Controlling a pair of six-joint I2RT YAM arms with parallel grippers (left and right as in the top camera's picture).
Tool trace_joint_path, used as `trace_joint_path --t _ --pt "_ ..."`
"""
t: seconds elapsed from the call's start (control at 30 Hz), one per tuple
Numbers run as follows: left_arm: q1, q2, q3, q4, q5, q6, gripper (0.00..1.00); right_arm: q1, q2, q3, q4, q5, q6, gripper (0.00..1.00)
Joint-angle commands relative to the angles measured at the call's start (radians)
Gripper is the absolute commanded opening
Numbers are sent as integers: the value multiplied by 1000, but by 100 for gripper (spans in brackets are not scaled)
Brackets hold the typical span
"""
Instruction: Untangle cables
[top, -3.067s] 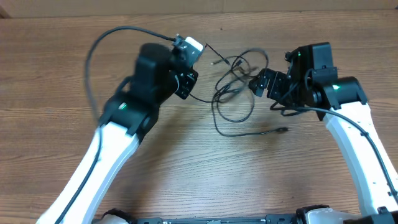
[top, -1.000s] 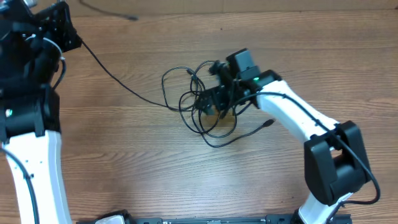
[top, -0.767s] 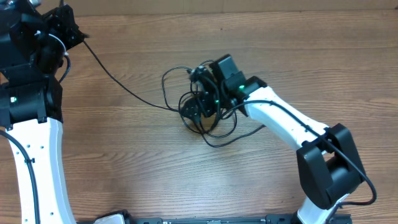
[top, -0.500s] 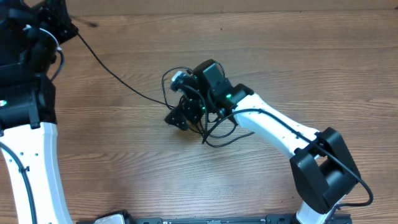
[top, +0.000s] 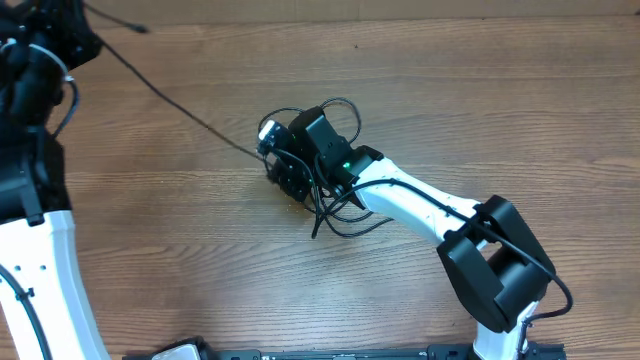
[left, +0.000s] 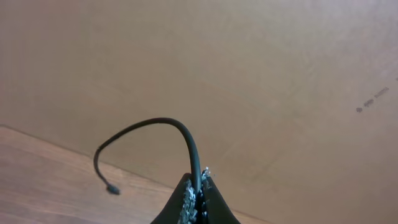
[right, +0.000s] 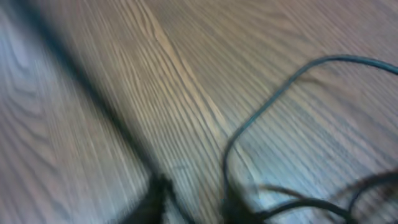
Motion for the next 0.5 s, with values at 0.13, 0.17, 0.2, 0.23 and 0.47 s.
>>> trace_joint_path --t 0.13,0.17,0.2,0.23,0.47 --pt "137 -3 31 -96 150 58 4 -45 -106 129 -136 154 96 4" --pt "135 2 31 -122 151 91 4 -55 -128 163 -173 154 97 4" --pt "129 5 31 -145 154 122 4 -64 -146 195 -203 154 108 4" --pt "119 10 31 -164 154 153 4 -76 -168 238 -233 153 133 4" --pt "29 38 29 -311 154 377 4 -161 -276 431 -245 -178 288 4"
